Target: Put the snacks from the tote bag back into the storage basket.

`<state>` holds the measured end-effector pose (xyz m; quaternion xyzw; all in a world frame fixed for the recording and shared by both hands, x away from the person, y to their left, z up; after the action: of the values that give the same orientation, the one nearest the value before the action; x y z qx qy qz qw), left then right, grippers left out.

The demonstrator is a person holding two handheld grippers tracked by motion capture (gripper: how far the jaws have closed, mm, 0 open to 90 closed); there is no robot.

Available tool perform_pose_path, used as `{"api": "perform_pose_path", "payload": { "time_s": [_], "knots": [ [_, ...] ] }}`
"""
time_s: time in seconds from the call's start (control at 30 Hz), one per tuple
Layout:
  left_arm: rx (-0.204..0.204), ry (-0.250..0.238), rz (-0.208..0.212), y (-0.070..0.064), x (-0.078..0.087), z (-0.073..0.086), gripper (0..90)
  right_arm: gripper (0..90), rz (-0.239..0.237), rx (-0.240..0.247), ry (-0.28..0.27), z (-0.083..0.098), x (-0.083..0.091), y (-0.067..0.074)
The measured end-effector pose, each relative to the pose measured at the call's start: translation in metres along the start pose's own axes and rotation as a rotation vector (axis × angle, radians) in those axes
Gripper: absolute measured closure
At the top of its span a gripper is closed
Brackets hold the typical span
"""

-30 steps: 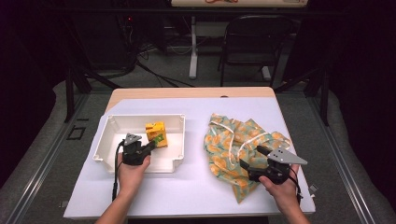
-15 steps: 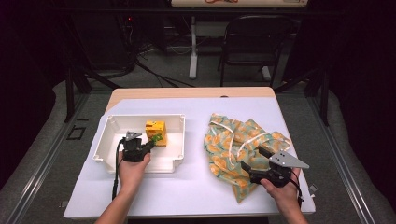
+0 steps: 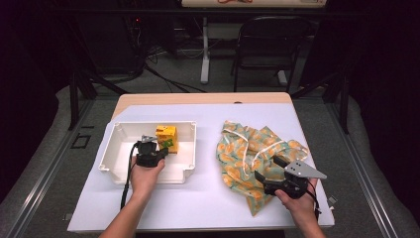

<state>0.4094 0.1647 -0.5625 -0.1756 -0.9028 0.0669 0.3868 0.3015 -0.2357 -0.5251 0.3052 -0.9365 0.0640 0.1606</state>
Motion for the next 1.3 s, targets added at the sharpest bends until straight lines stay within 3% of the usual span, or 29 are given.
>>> {"api": "perform_pose_path", "payload": {
  "time_s": [0.1, 0.23, 0.43, 0.63, 1.3],
  "knots": [
    [0.02, -0.006, -0.028, -0.001, -0.002, -0.004, 90.0, 13.5, 0.002, -0.005, -0.006, 0.0, 0.0, 0.0],
    [0.047, 0.002, -0.032, 0.0, -0.006, -0.009, 90.0, 13.4, 0.001, -0.006, -0.006, 0.0, 0.0, -0.001],
    [0.095, 0.012, -0.018, 0.0, -0.013, -0.014, 90.0, 13.4, 0.0, -0.004, 0.001, 0.001, 0.0, -0.002],
    [0.117, 0.013, -0.016, 0.0, -0.017, -0.016, 90.0, 13.5, 0.005, -0.007, 0.0, 0.002, 0.0, -0.003],
    [0.123, 0.002, 0.006, 0.002, -0.019, -0.018, 90.0, 13.5, 0.007, -0.009, 0.01, 0.004, -0.001, -0.005]
  ]
}}
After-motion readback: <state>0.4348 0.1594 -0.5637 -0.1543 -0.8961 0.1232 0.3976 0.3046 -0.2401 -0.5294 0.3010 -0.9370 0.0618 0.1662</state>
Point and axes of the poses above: each handheld gripper's, and its own axes: x roughly backward along the jaws, z roughly out of its underside, y roughly to its left, the point moved 3 cm from there along -x, roughly forward along the jaws, and after that the axes turned 5 degrees about x, right-handed, at the moved point
